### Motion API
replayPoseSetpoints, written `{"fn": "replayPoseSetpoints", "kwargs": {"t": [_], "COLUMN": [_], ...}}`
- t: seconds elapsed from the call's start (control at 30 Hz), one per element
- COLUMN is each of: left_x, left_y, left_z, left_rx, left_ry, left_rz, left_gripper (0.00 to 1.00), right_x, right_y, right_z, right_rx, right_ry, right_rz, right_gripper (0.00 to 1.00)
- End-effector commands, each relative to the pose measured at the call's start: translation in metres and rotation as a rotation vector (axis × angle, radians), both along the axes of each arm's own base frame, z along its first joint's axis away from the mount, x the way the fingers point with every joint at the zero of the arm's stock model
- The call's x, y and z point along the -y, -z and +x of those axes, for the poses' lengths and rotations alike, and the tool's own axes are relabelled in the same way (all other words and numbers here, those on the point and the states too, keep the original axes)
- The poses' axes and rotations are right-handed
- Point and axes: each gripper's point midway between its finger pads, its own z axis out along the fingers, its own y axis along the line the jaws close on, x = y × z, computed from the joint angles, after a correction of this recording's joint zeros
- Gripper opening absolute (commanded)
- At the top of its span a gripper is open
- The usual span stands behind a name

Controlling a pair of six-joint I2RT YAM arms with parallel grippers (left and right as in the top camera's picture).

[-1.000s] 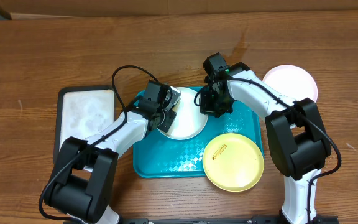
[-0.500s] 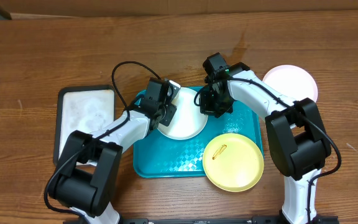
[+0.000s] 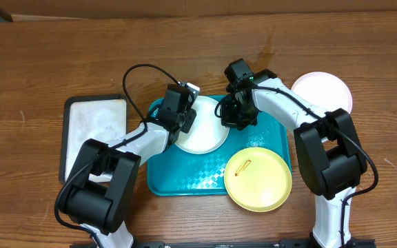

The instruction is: Clean dirty plates on tray and stack at the side

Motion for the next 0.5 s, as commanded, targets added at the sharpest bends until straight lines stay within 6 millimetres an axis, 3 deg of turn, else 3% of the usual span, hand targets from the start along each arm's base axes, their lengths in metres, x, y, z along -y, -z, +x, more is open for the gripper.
{"fn": "replayPoseSetpoints", "kwargs": {"t": [0.0, 0.13, 0.27, 0.37, 0.47], "left_x": [-0.015, -0.009, -0.012, -0.018, -0.036], "left_y": [-0.044, -0.119, -0.185, -0.217, -0.232], "left_z": [0.028, 0.042, 0.036, 0.02, 0.0], "left_rx": [0.142, 0.285, 0.388, 0.418, 0.399], "left_ry": [-0.12, -0.144, -0.186, -0.204, -0.276], "left_rz": [0.035, -0.055, -0.154, -0.192, -0.231], "left_gripper": [0.04, 0.04, 0.04, 0.04, 0.04], "right_x": [0.008, 0.008, 0.009, 0.009, 0.009], "right_y": [0.001, 0.001, 0.001, 0.001, 0.001], "right_z": [0.0, 0.0, -0.001, -0.001, -0.002], "right_rx": [0.012, 0.012, 0.009, 0.008, 0.005], "right_ry": [0.015, 0.015, 0.015, 0.015, 0.015], "right_rz": [-0.034, -0.033, -0.035, -0.035, -0.037], "right_gripper": [0.04, 0.04, 0.04, 0.05, 0.15]}}
